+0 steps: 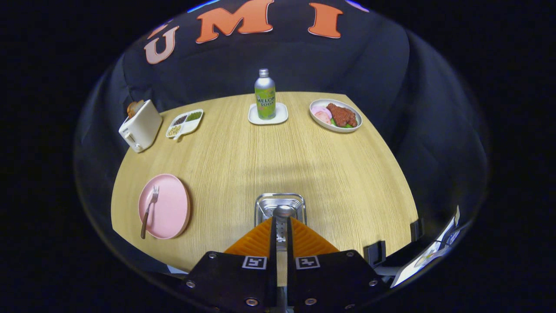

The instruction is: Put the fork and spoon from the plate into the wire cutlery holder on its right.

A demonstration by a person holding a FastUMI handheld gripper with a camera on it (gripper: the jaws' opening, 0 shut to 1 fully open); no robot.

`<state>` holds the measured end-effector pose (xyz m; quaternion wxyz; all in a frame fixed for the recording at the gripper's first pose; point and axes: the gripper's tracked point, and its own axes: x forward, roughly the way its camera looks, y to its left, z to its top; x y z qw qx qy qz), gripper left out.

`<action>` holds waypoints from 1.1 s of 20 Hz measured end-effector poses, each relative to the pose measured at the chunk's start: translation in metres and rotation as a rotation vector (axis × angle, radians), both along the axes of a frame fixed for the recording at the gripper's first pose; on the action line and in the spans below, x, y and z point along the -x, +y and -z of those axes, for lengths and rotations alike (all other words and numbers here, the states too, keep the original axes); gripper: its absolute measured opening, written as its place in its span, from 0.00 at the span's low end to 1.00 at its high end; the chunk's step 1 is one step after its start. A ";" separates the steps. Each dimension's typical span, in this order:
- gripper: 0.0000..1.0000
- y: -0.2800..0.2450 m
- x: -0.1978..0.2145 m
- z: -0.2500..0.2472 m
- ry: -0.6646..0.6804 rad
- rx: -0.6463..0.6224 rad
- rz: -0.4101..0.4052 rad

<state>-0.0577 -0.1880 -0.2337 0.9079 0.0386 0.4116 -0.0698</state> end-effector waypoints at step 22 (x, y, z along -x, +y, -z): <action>0.86 0.200 -0.054 -0.037 -0.275 -0.015 -0.243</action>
